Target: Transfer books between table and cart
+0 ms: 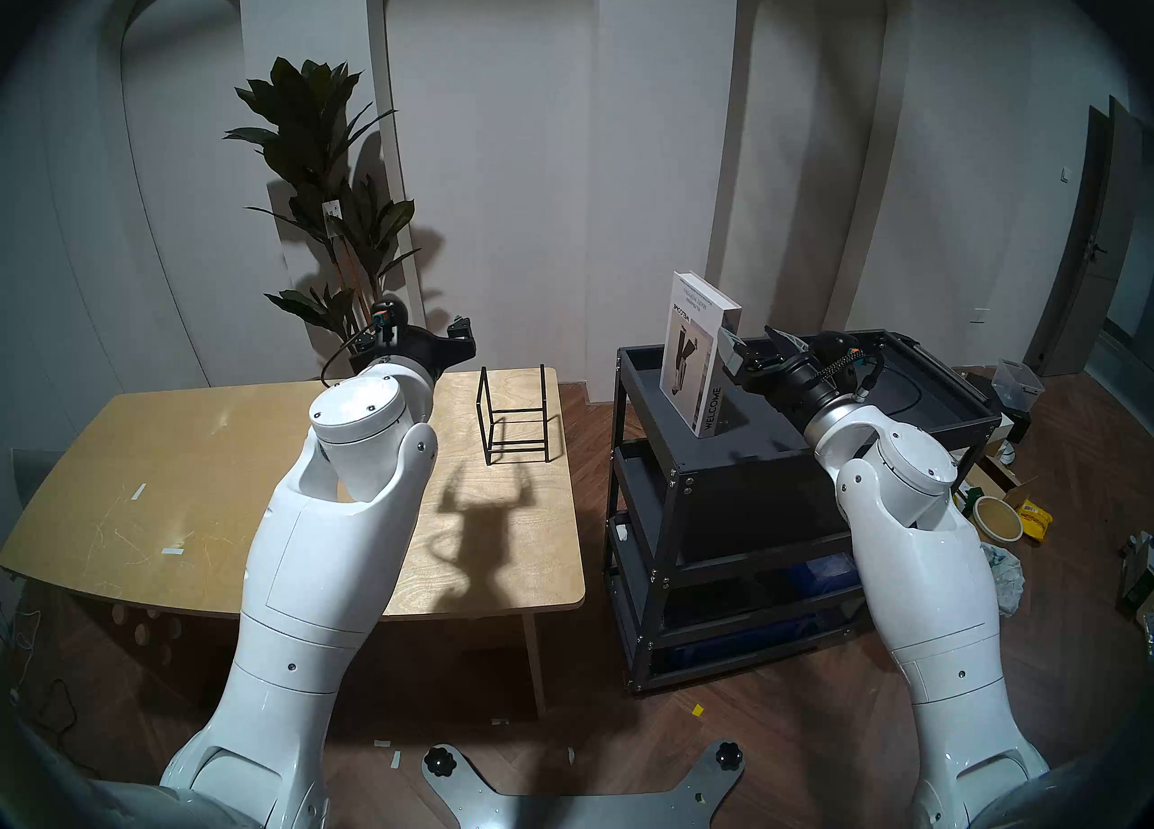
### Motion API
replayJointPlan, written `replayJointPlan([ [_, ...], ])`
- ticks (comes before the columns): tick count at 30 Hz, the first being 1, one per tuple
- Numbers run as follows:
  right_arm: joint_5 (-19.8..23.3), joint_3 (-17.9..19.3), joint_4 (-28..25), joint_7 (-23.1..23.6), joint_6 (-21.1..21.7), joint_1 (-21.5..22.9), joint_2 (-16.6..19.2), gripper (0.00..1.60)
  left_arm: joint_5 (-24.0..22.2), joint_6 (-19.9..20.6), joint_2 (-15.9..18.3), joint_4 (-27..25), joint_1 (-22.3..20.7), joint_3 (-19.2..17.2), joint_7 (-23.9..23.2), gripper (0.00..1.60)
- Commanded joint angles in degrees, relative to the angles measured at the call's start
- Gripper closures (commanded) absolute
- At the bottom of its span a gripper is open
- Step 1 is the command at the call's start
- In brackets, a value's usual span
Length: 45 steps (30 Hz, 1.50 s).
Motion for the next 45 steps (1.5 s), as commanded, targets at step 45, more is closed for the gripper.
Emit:
replayJointPlan([
  [45,-25.21,-14.87,-7.61,-27.64,-5.74,-5.62,-14.35,0.00,8.16,-25.15,7.11,-3.15,12.59,-3.88,-3.75,0.00],
])
